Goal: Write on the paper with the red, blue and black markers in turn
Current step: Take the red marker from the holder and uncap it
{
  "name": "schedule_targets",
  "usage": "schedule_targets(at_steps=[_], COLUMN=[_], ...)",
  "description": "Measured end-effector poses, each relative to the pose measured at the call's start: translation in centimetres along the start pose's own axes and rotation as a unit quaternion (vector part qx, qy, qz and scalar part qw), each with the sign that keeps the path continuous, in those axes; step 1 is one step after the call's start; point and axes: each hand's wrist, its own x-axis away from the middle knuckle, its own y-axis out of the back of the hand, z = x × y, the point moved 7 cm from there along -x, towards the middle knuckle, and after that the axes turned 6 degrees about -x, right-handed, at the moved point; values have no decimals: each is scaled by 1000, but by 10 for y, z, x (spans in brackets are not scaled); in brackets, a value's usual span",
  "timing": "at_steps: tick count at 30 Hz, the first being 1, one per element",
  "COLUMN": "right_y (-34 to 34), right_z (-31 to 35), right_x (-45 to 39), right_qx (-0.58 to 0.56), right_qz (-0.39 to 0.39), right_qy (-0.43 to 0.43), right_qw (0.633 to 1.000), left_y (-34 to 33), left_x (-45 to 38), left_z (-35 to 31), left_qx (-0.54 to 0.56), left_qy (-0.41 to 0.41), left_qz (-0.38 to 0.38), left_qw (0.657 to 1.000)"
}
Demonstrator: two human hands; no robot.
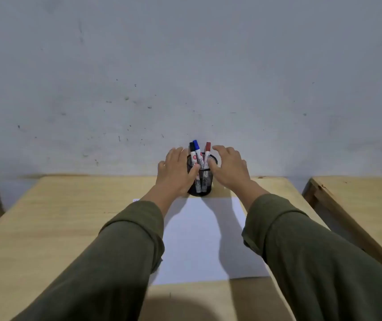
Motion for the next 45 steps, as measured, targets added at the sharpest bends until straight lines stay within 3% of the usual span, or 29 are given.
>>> schedule_targets(at_steps=[12,21,33,36,39,42,45], right_y=[-25,-29,-3,21,46,57,56], right_z=[-18,-21,-13,4,25,43,59], right_x=[-37,-46,-29,-24,-17,-1,29], right_qx=[-80,-139,-253,-303,-354,-379,-391], right_qz=[-35,-57,-135,-158,-187,-158,-96], right_qy=[-38,-72,-27,2,32,46,51], right_qw=[995,986,958,940,916,911,914], left_y=[-37,-37,-25,-7,24,60,83], left_x=[-23,-22,-18,-12,-7,1,12], left_z=[9,8,5,1,-7,-15,-18], left_qx=[70,56,23,28,83,178,324], left_qy=[-4,-9,-6,-18,-27,-27,22], left_qz=[-11,0,15,-14,-71,-124,-97], left_qw=[997,998,1000,999,994,976,941])
